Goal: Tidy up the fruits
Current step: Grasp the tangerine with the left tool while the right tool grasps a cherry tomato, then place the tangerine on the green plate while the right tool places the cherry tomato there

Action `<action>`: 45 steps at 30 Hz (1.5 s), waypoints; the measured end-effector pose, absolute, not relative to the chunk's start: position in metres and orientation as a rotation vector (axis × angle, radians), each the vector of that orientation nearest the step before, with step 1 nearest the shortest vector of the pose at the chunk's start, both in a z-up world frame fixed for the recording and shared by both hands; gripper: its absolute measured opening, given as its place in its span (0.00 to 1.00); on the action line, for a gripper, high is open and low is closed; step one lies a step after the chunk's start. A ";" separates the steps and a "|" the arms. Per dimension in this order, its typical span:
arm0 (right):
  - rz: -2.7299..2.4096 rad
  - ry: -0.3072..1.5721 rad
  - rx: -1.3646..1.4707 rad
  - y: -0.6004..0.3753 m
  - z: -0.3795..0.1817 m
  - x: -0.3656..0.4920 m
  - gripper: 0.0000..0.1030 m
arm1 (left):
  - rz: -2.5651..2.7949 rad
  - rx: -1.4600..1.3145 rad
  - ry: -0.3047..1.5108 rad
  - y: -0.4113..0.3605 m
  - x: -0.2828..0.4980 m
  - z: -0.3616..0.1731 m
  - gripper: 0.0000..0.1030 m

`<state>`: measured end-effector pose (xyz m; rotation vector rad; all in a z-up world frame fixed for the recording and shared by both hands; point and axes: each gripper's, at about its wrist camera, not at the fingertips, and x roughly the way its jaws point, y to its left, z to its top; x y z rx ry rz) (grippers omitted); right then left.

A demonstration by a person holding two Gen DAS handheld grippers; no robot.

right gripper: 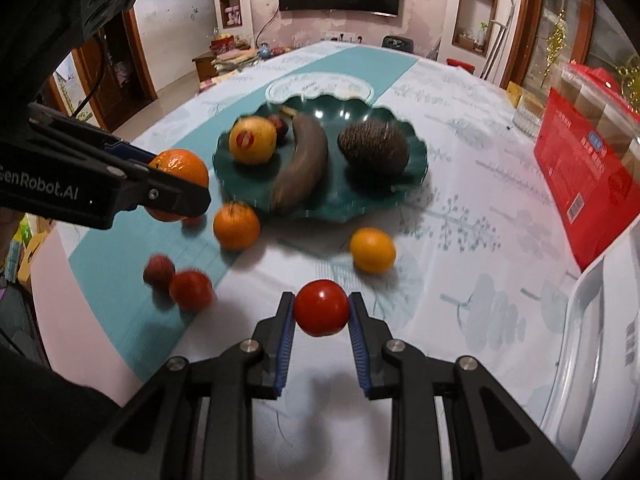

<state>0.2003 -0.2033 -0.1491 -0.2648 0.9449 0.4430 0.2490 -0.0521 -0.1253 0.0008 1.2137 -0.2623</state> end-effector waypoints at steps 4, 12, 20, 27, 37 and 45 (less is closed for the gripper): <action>0.415 0.923 -0.254 -0.198 -0.138 0.215 0.25 | -0.266 0.007 1.185 -0.046 0.264 -0.118 0.43; 0.383 0.868 -0.243 -0.186 -0.122 0.250 0.26 | -0.263 -0.025 1.140 -0.029 0.293 -0.112 0.43; 0.355 0.872 -0.214 -0.176 -0.128 0.278 0.26 | -0.290 -0.076 1.135 -0.019 0.310 -0.127 0.43; 0.359 0.929 -0.177 -0.170 -0.149 0.291 0.26 | -0.335 -0.126 1.149 -0.018 0.318 -0.143 0.43; 0.365 0.967 -0.137 -0.171 -0.165 0.299 0.26 | -0.342 -0.117 1.203 -0.028 0.330 -0.162 0.45; 0.354 0.978 -0.023 -0.185 -0.153 0.297 0.37 | -0.294 -0.126 1.170 -0.017 0.321 -0.145 0.58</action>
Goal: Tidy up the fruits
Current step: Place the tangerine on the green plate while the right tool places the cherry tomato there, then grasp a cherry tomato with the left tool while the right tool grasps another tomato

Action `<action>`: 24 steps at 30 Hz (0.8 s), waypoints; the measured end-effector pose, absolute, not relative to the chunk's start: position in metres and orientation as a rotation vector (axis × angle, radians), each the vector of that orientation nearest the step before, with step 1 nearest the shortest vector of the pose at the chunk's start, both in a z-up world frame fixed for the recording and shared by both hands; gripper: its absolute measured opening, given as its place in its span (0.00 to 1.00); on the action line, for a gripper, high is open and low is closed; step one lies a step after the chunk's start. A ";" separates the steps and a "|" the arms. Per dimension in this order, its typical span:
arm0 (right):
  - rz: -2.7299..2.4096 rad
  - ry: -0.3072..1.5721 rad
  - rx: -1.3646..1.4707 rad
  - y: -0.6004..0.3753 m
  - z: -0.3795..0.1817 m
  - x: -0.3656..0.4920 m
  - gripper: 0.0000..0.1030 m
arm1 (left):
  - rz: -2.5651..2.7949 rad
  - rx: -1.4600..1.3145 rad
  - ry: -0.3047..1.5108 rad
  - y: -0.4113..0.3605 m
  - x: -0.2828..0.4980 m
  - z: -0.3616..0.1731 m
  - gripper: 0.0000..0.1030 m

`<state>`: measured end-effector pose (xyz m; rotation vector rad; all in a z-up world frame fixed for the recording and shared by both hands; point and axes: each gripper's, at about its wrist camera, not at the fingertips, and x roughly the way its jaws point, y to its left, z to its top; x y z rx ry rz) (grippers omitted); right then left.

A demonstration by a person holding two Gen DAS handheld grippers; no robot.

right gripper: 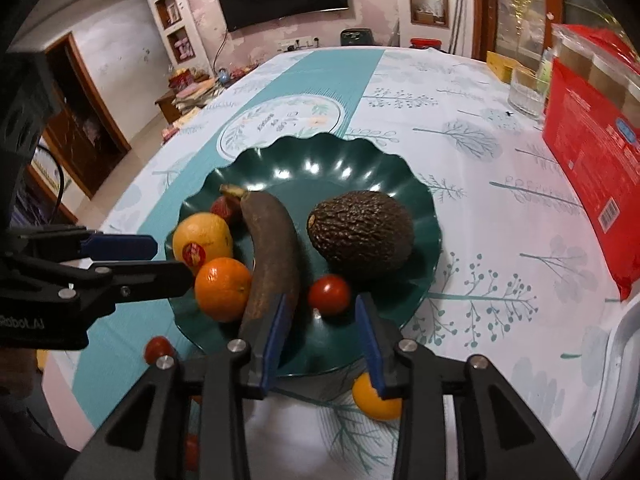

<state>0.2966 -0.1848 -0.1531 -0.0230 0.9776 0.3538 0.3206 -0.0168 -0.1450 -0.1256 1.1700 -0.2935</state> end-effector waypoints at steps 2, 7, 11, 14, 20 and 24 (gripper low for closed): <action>0.347 0.968 -0.005 -0.187 -0.147 0.292 0.41 | -0.283 -0.129 1.155 -0.013 0.316 -0.138 0.62; 0.334 0.952 0.036 -0.193 -0.130 0.279 0.48 | -0.260 -0.136 1.105 -0.006 0.297 -0.116 0.64; 0.327 0.947 0.049 -0.195 -0.120 0.264 0.56 | -0.243 -0.144 1.070 0.001 0.281 -0.101 0.66; 0.336 0.938 0.050 -0.192 -0.114 0.249 0.59 | -0.230 -0.156 1.050 0.007 0.268 -0.092 0.67; 0.350 0.947 0.047 -0.186 -0.114 0.227 0.60 | -0.205 -0.166 1.034 0.017 0.243 -0.085 0.67; 0.357 0.958 0.042 -0.181 -0.116 0.214 0.60 | -0.194 -0.164 1.047 0.024 0.230 -0.088 0.67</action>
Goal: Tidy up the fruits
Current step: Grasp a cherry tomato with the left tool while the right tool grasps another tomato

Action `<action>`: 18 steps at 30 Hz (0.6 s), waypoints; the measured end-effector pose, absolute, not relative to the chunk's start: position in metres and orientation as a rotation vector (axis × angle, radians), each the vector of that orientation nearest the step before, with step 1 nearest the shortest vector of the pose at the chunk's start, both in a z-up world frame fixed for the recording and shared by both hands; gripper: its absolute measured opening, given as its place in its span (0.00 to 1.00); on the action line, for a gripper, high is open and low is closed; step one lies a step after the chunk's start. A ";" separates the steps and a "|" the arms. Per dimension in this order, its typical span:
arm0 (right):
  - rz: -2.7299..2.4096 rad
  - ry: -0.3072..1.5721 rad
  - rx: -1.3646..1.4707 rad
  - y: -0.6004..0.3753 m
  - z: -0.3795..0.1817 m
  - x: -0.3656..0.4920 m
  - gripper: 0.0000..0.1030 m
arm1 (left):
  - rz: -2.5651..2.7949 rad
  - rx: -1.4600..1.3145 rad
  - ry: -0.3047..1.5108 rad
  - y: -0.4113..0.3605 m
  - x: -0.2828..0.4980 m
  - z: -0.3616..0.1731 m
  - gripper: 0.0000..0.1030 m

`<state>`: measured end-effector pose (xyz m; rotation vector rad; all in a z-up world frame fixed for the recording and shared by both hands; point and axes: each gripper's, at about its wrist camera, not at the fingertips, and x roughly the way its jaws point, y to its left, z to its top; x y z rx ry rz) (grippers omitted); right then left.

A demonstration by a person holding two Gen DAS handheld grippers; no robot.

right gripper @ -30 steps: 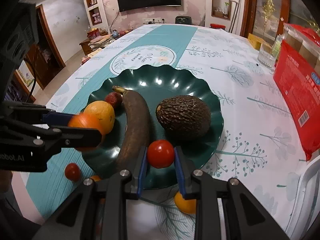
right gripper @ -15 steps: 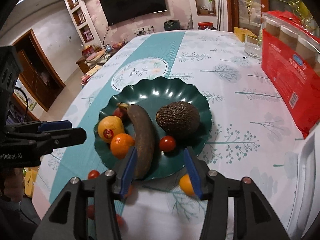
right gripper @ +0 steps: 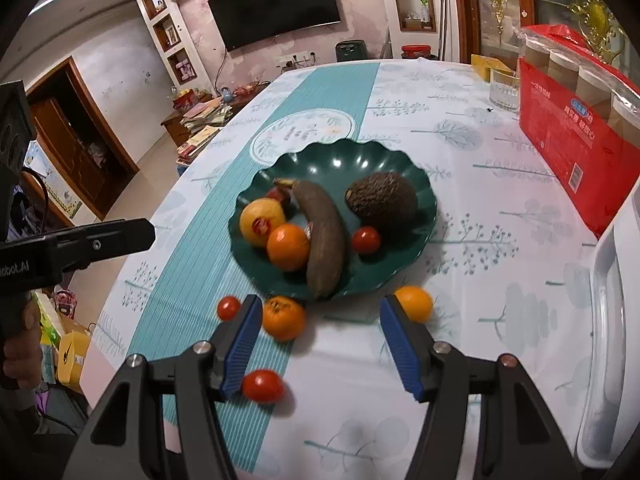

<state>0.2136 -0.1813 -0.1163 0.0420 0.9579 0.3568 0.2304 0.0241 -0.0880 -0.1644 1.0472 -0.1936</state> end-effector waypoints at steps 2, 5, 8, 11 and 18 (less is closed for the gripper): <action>0.356 0.963 0.041 -0.179 -0.118 0.207 0.60 | -0.193 -0.163 1.063 0.028 0.225 -0.092 0.67; 0.348 0.976 0.043 -0.175 -0.123 0.198 0.60 | -0.200 -0.158 1.087 0.031 0.221 -0.098 0.67; 0.330 0.996 0.038 -0.170 -0.131 0.189 0.60 | -0.214 -0.143 1.103 0.033 0.219 -0.103 0.67; 0.308 1.016 0.041 -0.165 -0.139 0.182 0.60 | -0.239 -0.130 1.116 0.036 0.220 -0.108 0.67; 0.220 1.033 0.018 -0.149 -0.157 0.164 0.60 | -0.333 -0.070 1.153 0.040 0.229 -0.128 0.67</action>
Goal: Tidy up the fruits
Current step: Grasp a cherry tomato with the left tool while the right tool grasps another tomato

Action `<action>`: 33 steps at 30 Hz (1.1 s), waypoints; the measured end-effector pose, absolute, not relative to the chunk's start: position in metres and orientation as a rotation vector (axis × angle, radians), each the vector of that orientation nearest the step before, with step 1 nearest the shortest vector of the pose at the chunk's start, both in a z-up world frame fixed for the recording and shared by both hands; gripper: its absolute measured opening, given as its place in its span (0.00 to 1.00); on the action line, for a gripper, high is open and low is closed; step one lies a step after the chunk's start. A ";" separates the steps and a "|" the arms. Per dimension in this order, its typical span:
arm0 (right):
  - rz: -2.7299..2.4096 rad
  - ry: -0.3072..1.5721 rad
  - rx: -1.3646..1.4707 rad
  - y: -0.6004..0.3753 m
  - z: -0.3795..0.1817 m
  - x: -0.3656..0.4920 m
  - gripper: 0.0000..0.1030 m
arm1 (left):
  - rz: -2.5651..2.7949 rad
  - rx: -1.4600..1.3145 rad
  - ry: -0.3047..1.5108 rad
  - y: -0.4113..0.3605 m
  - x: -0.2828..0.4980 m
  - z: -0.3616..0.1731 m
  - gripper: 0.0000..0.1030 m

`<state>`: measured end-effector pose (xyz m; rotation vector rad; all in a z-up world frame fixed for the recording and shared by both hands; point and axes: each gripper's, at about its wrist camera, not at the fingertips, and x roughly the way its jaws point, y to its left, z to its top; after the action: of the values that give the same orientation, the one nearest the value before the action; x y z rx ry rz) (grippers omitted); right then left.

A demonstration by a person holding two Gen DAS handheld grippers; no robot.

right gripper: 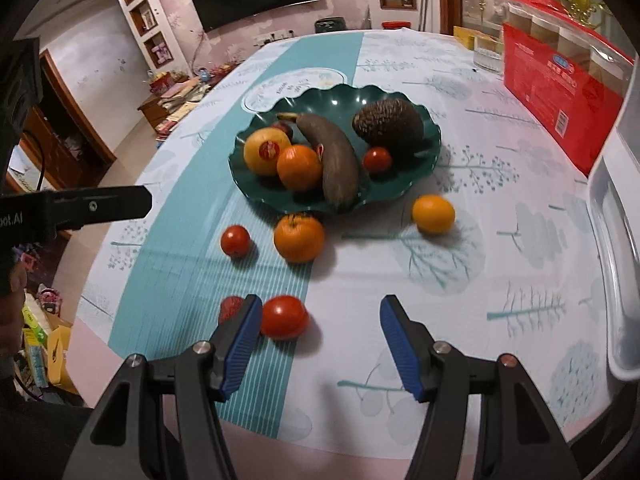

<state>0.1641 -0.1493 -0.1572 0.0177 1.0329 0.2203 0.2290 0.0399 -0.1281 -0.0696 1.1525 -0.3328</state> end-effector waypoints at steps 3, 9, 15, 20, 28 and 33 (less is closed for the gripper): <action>0.170 1.035 -0.010 -0.141 -0.164 0.156 0.60 | -0.381 -0.043 1.163 0.038 0.236 -0.139 0.67; 0.115 1.054 -0.028 -0.127 -0.179 0.141 0.60 | -0.452 -0.011 1.197 0.033 0.252 -0.164 0.67; 0.098 1.021 -0.123 -0.110 -0.184 0.136 0.60 | -0.507 -0.017 1.198 0.025 0.262 -0.182 0.62; 0.106 1.004 -0.196 -0.100 -0.189 0.144 0.60 | -0.549 -0.014 1.188 0.018 0.267 -0.193 0.55; 0.124 1.005 -0.228 -0.094 -0.195 0.158 0.54 | -0.586 -0.007 1.208 0.011 0.275 -0.209 0.42; 0.147 1.013 -0.230 -0.091 -0.197 0.165 0.44 | -0.605 -0.012 1.217 0.009 0.279 -0.216 0.33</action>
<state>0.1650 -0.0906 -0.1967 -0.2298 1.0126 0.1465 0.2787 0.0085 -0.2159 -0.0121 1.2170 -0.6052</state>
